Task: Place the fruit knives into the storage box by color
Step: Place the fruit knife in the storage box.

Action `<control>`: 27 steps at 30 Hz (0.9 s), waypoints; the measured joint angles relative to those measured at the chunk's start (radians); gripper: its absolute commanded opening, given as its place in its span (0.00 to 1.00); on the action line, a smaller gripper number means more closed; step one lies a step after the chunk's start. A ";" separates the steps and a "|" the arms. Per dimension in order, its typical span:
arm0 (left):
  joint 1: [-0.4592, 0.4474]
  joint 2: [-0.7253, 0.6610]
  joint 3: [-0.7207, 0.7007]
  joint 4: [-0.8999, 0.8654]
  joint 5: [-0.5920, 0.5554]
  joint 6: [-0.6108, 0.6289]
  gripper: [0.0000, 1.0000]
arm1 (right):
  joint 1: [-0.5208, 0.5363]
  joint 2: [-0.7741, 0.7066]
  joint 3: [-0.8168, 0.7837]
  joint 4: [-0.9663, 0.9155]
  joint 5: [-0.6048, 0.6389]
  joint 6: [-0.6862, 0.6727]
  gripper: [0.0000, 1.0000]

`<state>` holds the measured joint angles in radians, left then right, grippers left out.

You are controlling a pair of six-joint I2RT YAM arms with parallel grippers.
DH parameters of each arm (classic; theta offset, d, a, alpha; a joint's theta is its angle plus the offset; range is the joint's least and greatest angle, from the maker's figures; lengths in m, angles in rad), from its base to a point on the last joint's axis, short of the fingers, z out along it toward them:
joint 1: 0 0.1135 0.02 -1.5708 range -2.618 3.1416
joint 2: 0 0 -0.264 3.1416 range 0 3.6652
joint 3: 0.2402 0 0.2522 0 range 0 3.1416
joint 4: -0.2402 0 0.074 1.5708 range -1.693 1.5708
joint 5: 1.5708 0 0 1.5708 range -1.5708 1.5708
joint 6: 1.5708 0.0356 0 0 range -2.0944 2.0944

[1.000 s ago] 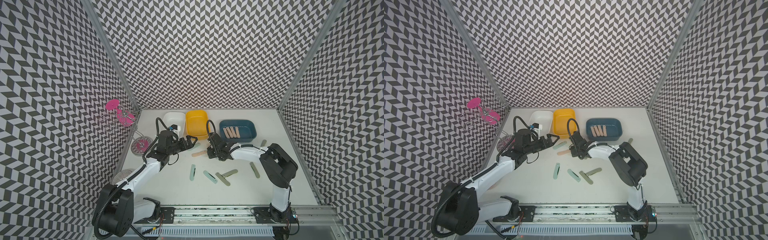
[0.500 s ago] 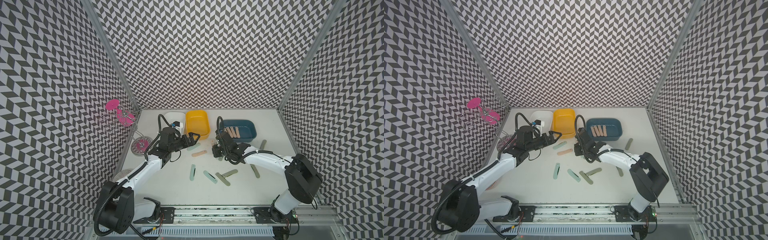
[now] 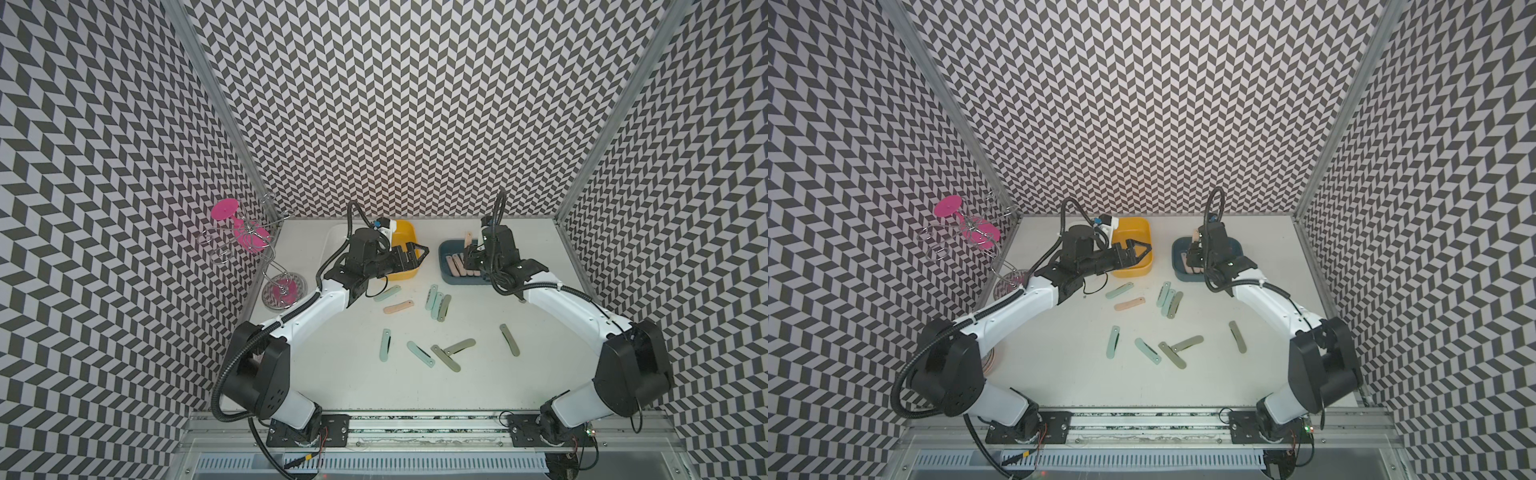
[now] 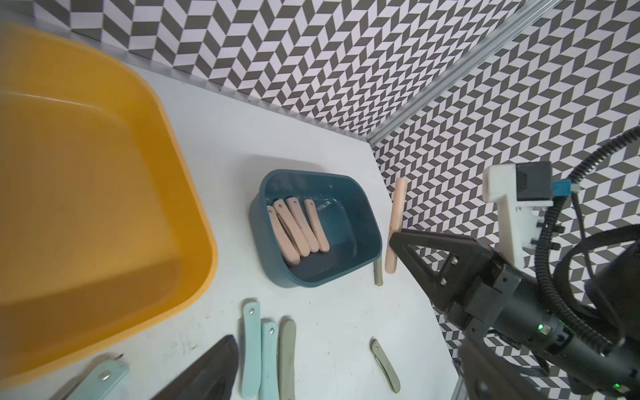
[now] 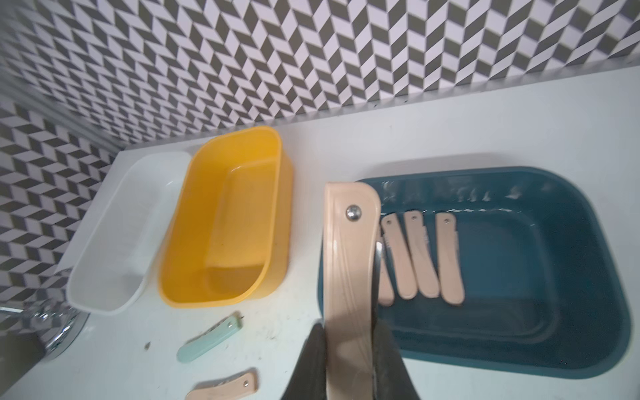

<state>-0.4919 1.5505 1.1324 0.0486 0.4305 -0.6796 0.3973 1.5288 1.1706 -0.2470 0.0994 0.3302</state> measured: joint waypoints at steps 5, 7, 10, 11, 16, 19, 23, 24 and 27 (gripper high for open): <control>-0.019 0.090 0.070 -0.004 0.008 0.011 1.00 | -0.077 0.052 0.015 0.016 0.000 -0.053 0.18; -0.019 0.119 0.086 -0.005 0.012 0.013 1.00 | -0.103 0.090 0.027 0.016 -0.003 -0.066 0.18; -0.023 0.151 0.100 -0.008 0.019 0.014 1.00 | -0.140 0.150 0.052 0.006 -0.015 -0.085 0.18; -0.023 0.158 0.101 -0.009 0.021 0.014 1.00 | -0.152 0.172 0.064 0.002 -0.020 -0.092 0.18; -0.025 0.170 0.109 -0.011 0.032 0.016 1.00 | -0.195 0.268 0.121 -0.015 -0.031 -0.122 0.18; -0.025 0.170 0.111 -0.010 0.037 0.016 1.00 | -0.211 0.308 0.134 -0.015 -0.035 -0.130 0.18; -0.025 0.172 0.111 -0.009 0.039 0.016 1.00 | -0.218 0.351 0.148 -0.019 -0.037 -0.134 0.18; -0.025 0.173 0.111 -0.009 0.039 0.016 1.00 | -0.218 0.360 0.153 -0.019 -0.038 -0.137 0.18; -0.025 0.175 0.111 -0.008 0.040 0.016 1.00 | -0.218 0.384 0.161 -0.022 -0.040 -0.142 0.18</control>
<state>-0.5171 1.7260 1.2438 0.0406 0.4702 -0.6632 0.1791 1.9129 1.3319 -0.2687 0.0589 0.1883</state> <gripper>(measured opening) 0.996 0.186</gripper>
